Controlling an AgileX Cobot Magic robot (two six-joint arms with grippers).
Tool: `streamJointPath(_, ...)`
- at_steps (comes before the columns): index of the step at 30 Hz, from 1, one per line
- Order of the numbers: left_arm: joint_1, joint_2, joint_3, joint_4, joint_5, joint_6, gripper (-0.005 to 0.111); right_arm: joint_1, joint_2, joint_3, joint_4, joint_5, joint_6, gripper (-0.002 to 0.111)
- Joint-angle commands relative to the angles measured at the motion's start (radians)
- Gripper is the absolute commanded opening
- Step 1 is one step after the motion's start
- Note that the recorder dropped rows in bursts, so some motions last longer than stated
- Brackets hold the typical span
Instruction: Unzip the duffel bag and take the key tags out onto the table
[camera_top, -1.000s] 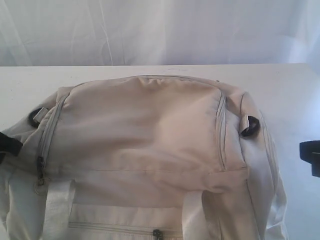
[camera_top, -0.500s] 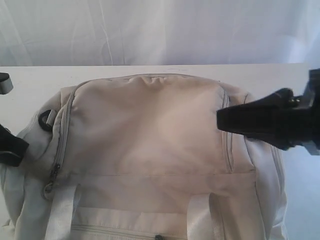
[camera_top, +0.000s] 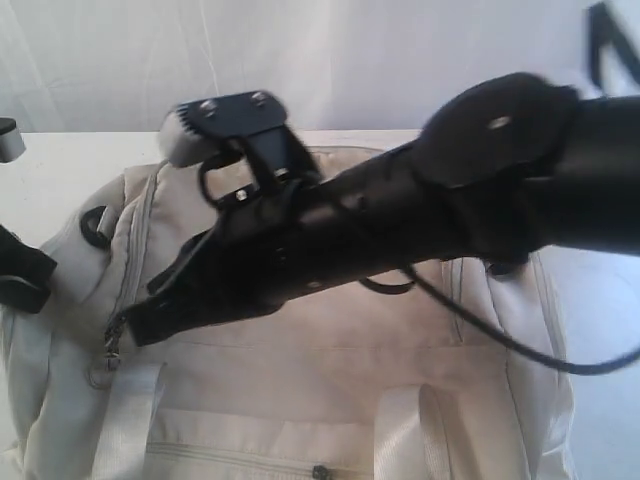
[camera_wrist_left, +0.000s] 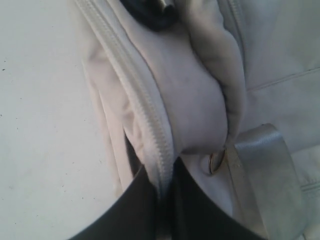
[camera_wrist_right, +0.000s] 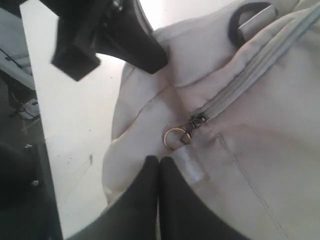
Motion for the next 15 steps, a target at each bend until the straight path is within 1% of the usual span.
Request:
streamJointPath(1, 0.002, -0.017, -0.02, -0.034, 0.018, 0.005, 0.0, 0.053, 0.164, -0.1, 0.003, -0.065, -0.021, 0.0)
streamJointPath(3, 0.002, -0.025, -0.024, -0.034, 0.013, 0.005, 0.0, 0.058, 0.213, -0.129, 0.003, -0.058, -0.021, 0.004)
streamJointPath(4, 0.002, -0.027, -0.024, -0.039, 0.011, 0.005, 0.0, 0.058, 0.236, -0.144, 0.005, -0.05, -0.021, 0.008)
streamJointPath(6, 0.002, -0.029, -0.029, -0.047, 0.009, 0.011, 0.0, 0.058, 0.271, -0.164, 0.007, -0.032, -0.021, 0.018)
streamJointPath(8, 0.002, -0.032, -0.033, -0.065, 0.009, 0.029, 0.0, 0.058, 0.295, -0.177, 0.007, -0.008, -0.021, 0.03)
streamJointPath(11, 0.002, -0.036, -0.049, -0.078, 0.014, 0.04, 0.0, 0.066, 0.316, -0.181, 0.009, -0.014, -0.018, 0.043)
streamJointPath(13, 0.002, -0.036, -0.058, -0.078, 0.026, 0.04, 0.0, 0.075, 0.322, -0.181, 0.009, -0.032, -0.018, 0.049)
streamJointPath(15, 0.002, -0.036, -0.063, -0.078, 0.03, 0.04, 0.0, 0.087, 0.326, -0.181, 0.009, -0.067, -0.018, 0.05)
